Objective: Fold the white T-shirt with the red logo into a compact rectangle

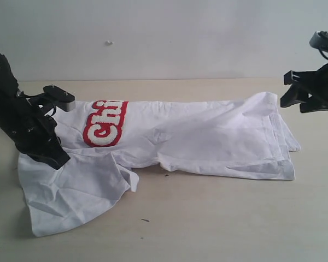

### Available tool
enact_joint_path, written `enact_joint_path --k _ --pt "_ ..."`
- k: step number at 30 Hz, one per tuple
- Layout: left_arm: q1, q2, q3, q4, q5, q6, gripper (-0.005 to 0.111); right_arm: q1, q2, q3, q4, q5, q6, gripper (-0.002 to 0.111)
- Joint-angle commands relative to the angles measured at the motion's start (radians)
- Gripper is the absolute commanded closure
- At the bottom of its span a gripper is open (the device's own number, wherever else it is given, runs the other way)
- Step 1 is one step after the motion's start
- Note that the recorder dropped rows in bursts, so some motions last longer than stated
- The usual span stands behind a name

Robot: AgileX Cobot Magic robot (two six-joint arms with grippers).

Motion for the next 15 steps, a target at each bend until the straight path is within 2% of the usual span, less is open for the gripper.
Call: enact_joint_path --k 1,5,11,15 --pt "0.001 -0.012 0.004 -0.016 -0.007 0.008 0.107 -0.003 0.117 -0.081 0.038 0.012 -0.049 0.057" --pt "0.001 -0.012 0.004 -0.017 -0.017 0.033 0.107 -0.013 0.177 -0.152 -0.055 -0.002 0.026 0.057" --pt "0.001 -0.012 0.004 -0.019 -0.036 0.035 0.107 -0.016 0.324 -0.209 0.023 0.015 -0.013 0.057" --pt "0.001 -0.012 0.004 -0.019 -0.052 0.037 0.107 -0.016 0.333 -0.209 0.187 0.017 -0.159 0.057"
